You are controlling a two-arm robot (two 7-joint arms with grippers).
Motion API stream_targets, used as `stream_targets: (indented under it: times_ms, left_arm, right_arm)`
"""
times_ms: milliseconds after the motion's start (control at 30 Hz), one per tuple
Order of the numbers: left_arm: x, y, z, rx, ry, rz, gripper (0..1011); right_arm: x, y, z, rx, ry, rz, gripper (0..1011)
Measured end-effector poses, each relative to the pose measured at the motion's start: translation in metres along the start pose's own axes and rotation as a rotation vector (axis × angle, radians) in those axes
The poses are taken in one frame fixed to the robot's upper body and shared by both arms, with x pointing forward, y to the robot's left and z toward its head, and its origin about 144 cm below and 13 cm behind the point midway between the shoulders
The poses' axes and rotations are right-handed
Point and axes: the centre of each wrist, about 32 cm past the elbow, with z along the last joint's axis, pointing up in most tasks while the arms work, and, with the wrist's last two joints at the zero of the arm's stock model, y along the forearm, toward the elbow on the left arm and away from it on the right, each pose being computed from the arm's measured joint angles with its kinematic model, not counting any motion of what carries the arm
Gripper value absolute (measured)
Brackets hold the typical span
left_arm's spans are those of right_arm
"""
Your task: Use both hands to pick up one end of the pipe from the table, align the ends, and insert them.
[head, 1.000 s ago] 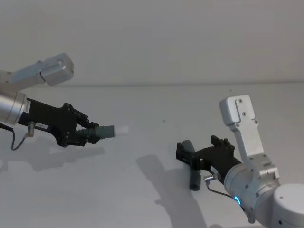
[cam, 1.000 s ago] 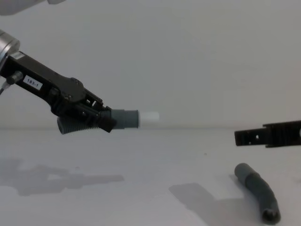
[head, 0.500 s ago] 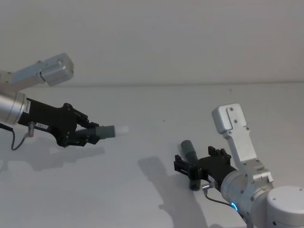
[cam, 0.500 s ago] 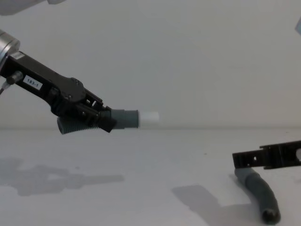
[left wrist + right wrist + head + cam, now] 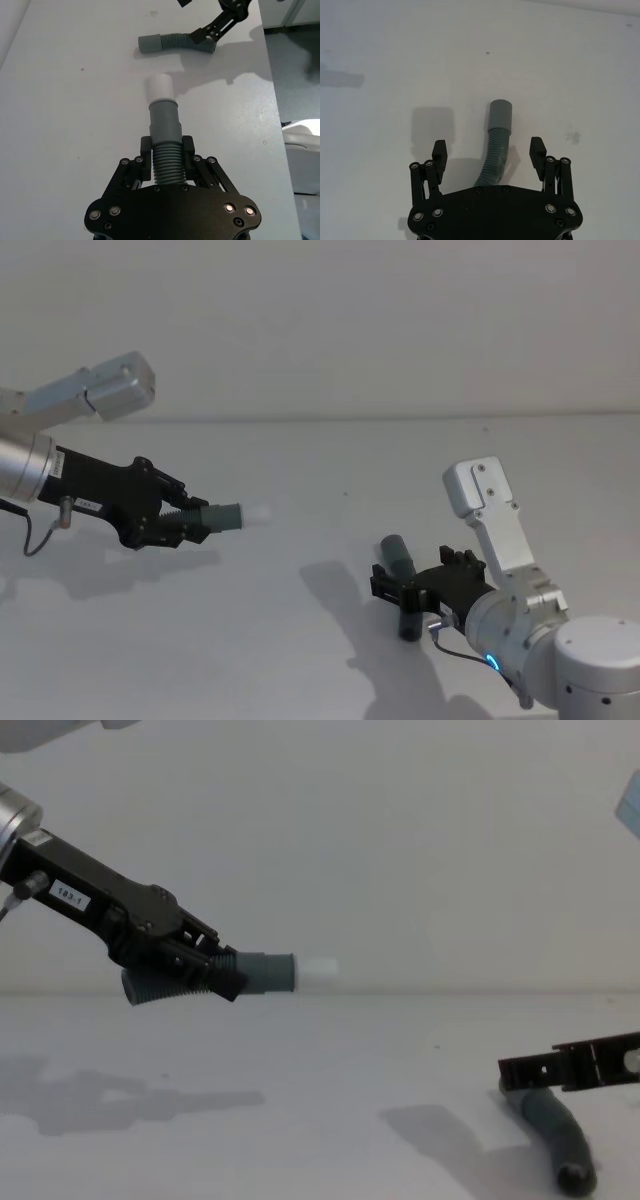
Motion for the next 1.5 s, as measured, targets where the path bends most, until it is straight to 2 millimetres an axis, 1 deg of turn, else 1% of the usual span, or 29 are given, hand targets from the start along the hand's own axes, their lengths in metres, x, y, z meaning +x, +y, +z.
stream_targets:
  times_ms: [500, 1500]
  left_arm:
    - [0.0, 0.0, 0.0, 0.0, 0.0, 0.0, 325]
    - [0.0, 0.0, 0.0, 0.0, 0.0, 0.0, 325]
  right_arm:
    - [0.009, 0.019, -0.002, -0.014, 0.009, -0.008, 1004]
    - [0.016, 0.037, -0.008, -0.056, 0.058, -0.015, 1004]
